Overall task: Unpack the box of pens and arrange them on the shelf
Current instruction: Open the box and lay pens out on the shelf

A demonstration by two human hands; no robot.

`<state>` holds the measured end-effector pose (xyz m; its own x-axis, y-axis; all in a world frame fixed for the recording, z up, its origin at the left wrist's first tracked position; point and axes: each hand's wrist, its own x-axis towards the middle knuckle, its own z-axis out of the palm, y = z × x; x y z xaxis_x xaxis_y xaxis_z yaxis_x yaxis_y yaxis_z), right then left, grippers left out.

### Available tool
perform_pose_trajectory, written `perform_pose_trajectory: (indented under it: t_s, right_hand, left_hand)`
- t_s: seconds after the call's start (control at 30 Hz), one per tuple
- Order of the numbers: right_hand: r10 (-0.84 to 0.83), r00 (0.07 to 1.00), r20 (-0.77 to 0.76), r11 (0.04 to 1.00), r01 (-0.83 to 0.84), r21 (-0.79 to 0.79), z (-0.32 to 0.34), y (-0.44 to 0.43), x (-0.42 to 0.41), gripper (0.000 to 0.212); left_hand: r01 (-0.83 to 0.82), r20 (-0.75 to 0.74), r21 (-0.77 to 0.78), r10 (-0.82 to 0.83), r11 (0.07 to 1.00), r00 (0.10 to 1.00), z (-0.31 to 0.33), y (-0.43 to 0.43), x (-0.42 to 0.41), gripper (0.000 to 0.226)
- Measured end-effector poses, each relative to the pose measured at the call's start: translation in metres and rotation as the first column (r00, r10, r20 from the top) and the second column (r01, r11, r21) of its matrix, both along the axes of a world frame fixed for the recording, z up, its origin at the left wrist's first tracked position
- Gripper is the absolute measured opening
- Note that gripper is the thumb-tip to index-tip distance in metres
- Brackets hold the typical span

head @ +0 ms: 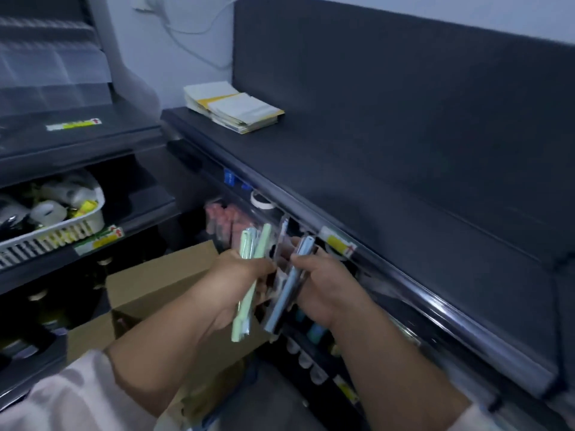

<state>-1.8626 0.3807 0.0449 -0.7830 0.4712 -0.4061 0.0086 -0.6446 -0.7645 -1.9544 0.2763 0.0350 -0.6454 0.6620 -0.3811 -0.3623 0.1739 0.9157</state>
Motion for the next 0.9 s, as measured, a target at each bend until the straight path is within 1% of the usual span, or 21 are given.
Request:
perform_pose_trajectory:
  t_s: [0.1, 0.2, 0.3, 0.4, 0.5, 0.6, 0.7, 0.8, 0.87, 0.9]
  right_hand:
    - [-0.178, 0.982, 0.069, 0.984, 0.176, 0.032, 0.01, -0.004, 0.045, 0.018]
    - [-0.274, 0.949, 0.157, 0.96, 0.26, 0.105, 0.016, -0.007, 0.084, 0.013]
    - [-0.353, 0.91, 0.219, 0.93, 0.317, 0.185, 0.023, -0.009, 0.131, 0.012]
    - [-0.416, 0.881, 0.226, 0.899, 0.359, 0.251, 0.029, -0.012, 0.185, 0.015]
    - [-0.444, 0.878, 0.176, 0.887, 0.404, 0.222, 0.031, -0.017, 0.241, 0.023]
    - [-0.478, 0.865, 0.153, 0.87, 0.442, 0.219, 0.033, -0.022, 0.304, 0.014]
    - [-0.543, 0.826, 0.15, 0.831, 0.502, 0.24, 0.038, -0.026, 0.371, 0.009]
    - [-0.617, 0.773, 0.148, 0.781, 0.578, 0.236, 0.043, -0.029, 0.437, 0.01]
    - [-0.664, 0.73, 0.159, 0.741, 0.616, 0.269, 0.046, -0.03, 0.481, 0.009]
    - [-0.682, 0.711, 0.169, 0.724, 0.626, 0.29, 0.047, -0.03, 0.502, 0.008]
  left_hand:
    - [0.037, 0.049, 0.029, -0.038, 0.999, 0.998, 0.012, 0.01, 0.027, 0.008]
    - [0.069, 0.067, 0.059, -0.073, 0.996, 0.995, 0.021, 0.023, 0.056, 0.017]
    - [0.135, 0.083, 0.106, -0.144, 0.985, 0.986, 0.034, 0.034, 0.098, 0.009]
    - [0.22, 0.104, 0.135, -0.234, 0.966, 0.967, 0.045, 0.046, 0.148, 0.01]
    - [0.314, 0.108, 0.157, -0.332, 0.936, 0.937, 0.052, 0.055, 0.208, 0.009]
    - [0.397, 0.148, 0.162, -0.42, 0.903, 0.895, 0.055, 0.061, 0.275, 0.015]
    - [0.473, 0.185, 0.138, -0.491, 0.87, 0.851, 0.055, 0.063, 0.338, 0.014]
    - [0.543, 0.106, 0.109, -0.553, 0.833, 0.827, 0.057, 0.063, 0.401, 0.015]
    - [0.563, 0.056, 0.108, -0.571, 0.819, 0.819, 0.058, 0.065, 0.437, 0.016]
    - [0.573, 0.057, 0.112, -0.581, 0.812, 0.812, 0.059, 0.066, 0.453, 0.017]
